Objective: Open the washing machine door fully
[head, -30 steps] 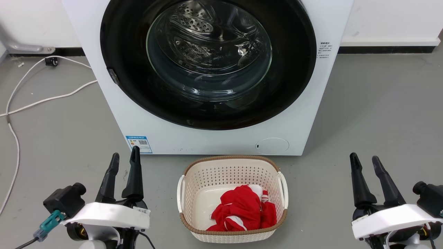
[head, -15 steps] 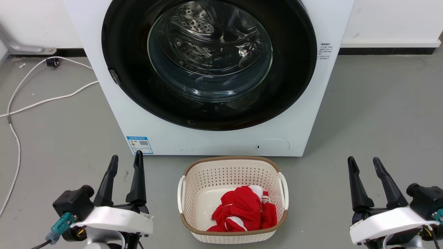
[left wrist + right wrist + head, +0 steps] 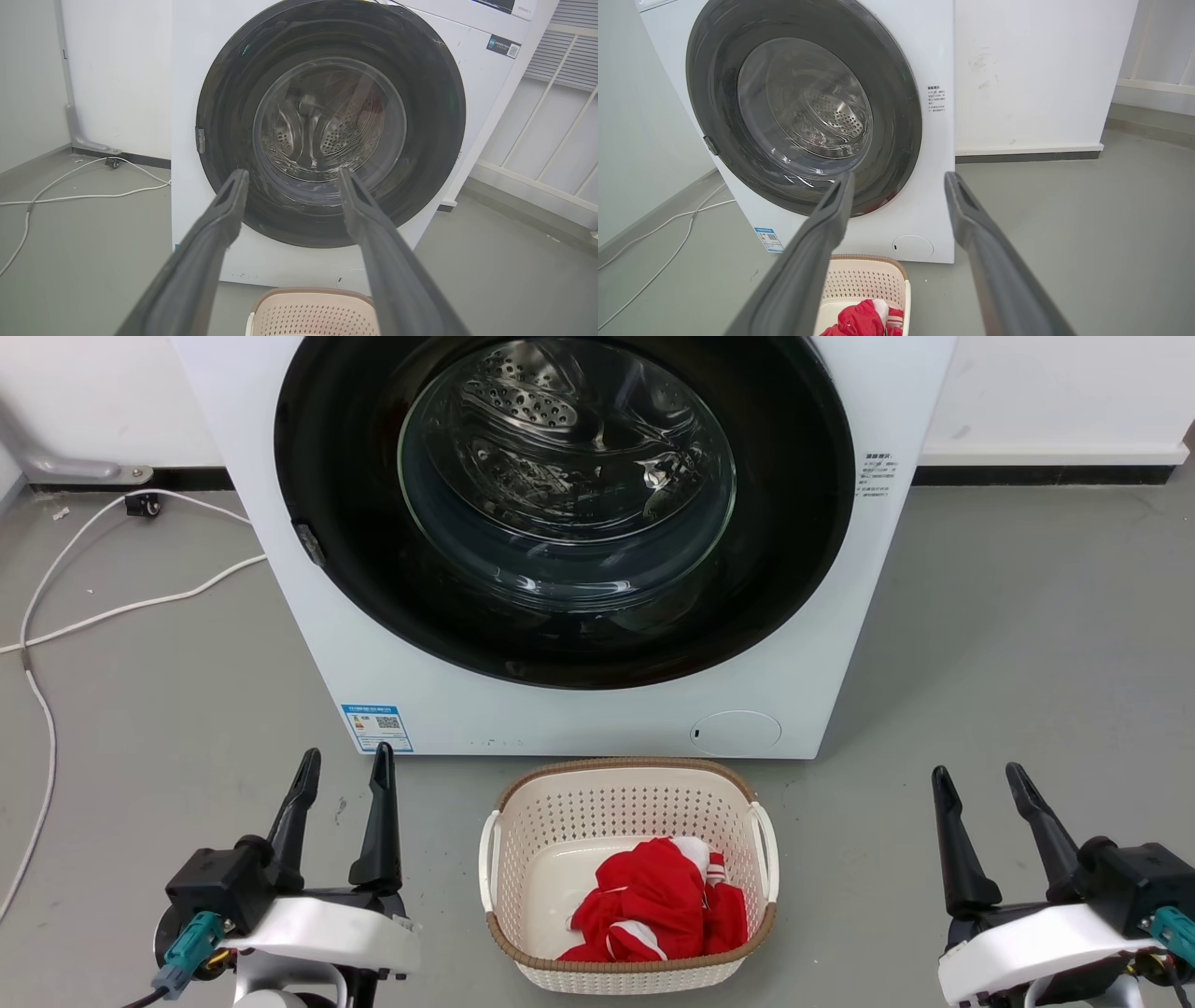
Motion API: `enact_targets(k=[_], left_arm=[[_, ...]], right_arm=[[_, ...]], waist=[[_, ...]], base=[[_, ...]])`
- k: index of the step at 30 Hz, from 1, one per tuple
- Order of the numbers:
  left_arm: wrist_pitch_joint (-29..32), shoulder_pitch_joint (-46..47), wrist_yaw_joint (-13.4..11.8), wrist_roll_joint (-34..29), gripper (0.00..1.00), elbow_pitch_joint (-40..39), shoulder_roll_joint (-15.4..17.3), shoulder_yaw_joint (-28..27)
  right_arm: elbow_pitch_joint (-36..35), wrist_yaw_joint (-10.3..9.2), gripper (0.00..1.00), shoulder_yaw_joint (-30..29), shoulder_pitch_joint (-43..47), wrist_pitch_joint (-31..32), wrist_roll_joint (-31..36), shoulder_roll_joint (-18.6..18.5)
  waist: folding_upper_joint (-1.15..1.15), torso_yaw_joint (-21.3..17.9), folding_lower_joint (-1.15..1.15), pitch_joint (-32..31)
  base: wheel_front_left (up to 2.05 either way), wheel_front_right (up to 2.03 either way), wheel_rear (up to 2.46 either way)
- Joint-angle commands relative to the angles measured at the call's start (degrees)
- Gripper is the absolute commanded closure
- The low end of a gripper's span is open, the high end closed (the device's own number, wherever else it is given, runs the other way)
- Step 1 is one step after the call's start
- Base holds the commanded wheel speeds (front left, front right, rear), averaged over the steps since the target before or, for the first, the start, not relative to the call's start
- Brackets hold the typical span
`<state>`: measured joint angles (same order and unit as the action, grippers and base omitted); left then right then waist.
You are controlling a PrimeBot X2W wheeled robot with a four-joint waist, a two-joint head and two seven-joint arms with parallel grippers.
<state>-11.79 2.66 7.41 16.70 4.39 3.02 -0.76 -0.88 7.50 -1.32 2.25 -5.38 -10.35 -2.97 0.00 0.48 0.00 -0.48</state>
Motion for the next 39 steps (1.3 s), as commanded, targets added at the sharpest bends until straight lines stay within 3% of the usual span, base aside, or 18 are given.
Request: enact_targets(k=[1,29,39], left_arm=[[-0.6,-0.3,0.1,-1.6,0.0,-0.4,0.1,0.0],[-3.5,-0.6,0.1,-12.1,0.0,0.2,-0.1,0.6],[-3.4,-0.5,0.1,-11.4,0.0,0.6,-0.1,0.4]], right_arm=[[-0.6,-0.02,0.0,0.1,0.0,-0.4,1.6,0.1],[-0.9,-0.03,0.0,0.8,1.0,-2.9,11.2,0.2],[-0.2,-0.03,0.0,0.6,0.7,-3.0,10.1,0.2]], waist=[[0.0,0.0,0.0,0.0],[0.0,0.2,0.0,0.2],[0.0,0.1,0.0,0.3]], base=[[0.0,0.0,0.0],[0.0,0.0,0.0],[0.0,0.0,0.0]])
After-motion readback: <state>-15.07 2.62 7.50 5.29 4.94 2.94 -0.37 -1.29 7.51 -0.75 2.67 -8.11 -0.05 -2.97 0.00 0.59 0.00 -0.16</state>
